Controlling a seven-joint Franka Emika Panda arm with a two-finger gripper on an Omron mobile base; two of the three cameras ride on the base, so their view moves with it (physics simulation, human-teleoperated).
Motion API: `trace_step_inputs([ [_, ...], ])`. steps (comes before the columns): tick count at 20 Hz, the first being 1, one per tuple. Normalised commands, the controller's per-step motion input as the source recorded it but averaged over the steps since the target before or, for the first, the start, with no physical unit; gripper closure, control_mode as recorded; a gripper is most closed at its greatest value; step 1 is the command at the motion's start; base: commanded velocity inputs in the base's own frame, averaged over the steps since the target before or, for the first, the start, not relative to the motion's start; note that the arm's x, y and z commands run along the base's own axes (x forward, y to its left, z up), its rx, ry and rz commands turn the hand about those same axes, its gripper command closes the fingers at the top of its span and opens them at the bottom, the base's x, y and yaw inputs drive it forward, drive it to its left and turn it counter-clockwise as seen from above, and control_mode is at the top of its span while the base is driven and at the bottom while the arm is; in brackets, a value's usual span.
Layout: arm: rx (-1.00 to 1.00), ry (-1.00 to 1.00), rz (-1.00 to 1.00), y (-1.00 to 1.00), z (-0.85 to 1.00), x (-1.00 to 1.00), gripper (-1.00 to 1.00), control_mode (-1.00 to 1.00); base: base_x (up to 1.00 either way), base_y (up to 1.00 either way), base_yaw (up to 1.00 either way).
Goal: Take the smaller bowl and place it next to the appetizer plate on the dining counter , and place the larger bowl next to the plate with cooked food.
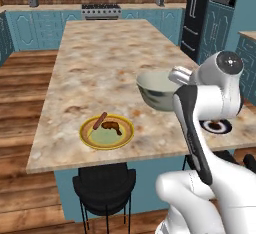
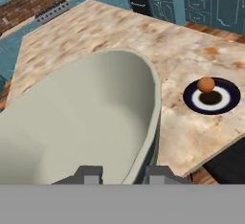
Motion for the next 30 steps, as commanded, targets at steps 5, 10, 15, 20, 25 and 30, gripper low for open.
trace_step_inputs([
  [5,-0.01,-0.01,0.0,-0.01,-0.95,0.59,1.0,-1.0,0.0,0.0,0.0],
  [10,0.0,-0.01,0.0,-0.13,-0.79,0.63,1.0,-1.0,0.0,0.0,0.0],
  [15,0.0,0.0,-0.01,-0.09,-0.57,0.61,1.0,-1.0,0.0,0.0,0.0],
  [20,0.0,0.0,-0.01,-0.07,-0.38,0.55,1.0,-1.0,0.0,0.0,0.0],
  [25,0.0,0.02,-0.03,-0.01,-0.32,0.47,1.0,-1.0,0.0,0.0,0.0],
  [30,0.0,0.06,-0.04,0.0,-0.41,0.42,1.0,-1.0,0.0,0.0,0.0],
])
